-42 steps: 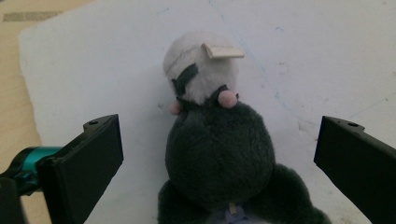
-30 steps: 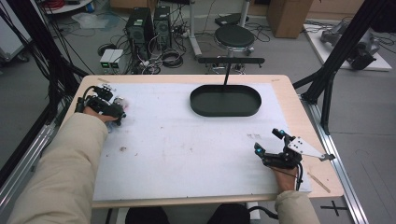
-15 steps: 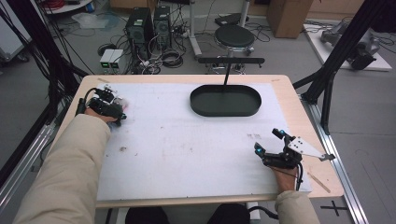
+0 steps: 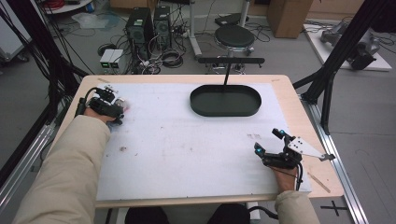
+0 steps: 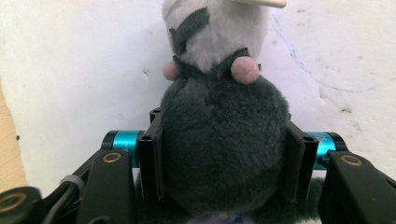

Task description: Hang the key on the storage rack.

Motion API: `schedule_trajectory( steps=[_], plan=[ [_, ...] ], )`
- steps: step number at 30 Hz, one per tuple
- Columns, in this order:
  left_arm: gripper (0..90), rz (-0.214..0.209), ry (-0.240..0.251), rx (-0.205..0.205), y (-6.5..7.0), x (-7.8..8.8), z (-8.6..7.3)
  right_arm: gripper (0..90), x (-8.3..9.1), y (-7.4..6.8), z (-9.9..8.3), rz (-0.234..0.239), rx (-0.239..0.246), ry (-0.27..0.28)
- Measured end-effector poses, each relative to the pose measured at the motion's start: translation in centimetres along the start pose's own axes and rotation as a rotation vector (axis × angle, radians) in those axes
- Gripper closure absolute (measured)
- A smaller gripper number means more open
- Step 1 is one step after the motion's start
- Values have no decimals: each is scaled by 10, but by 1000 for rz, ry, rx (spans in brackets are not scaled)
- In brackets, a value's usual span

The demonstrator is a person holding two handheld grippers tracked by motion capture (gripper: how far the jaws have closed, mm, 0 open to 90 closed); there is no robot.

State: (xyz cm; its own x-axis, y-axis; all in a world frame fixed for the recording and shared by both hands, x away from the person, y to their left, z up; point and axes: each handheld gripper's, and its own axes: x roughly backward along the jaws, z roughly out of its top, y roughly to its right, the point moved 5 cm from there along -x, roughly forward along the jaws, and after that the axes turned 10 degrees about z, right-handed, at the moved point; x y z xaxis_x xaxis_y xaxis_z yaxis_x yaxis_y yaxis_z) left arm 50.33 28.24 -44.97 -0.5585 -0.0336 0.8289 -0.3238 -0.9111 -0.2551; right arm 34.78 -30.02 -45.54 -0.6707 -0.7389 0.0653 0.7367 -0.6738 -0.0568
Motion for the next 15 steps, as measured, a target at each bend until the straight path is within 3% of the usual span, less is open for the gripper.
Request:
schedule_trajectory(
  steps=[7, 13, 14, 15],
  plan=[
    [471, -40, 50, -21, 5, 12, 5, 19, -1, -1, -1, -1, -6, -22],
    [473, -125, 164, -58, 15, 50, 15, 19, -3, 1, -1, -9, -8, -30],
    [473, -125, 164, -58, 15, 50, 15, 19, -3, 1, -1, -9, -8, -30],
    [473, -159, 198, -75, 20, 64, 17, 19, -3, 0, -1, -7, -17, -42]
  ],
)
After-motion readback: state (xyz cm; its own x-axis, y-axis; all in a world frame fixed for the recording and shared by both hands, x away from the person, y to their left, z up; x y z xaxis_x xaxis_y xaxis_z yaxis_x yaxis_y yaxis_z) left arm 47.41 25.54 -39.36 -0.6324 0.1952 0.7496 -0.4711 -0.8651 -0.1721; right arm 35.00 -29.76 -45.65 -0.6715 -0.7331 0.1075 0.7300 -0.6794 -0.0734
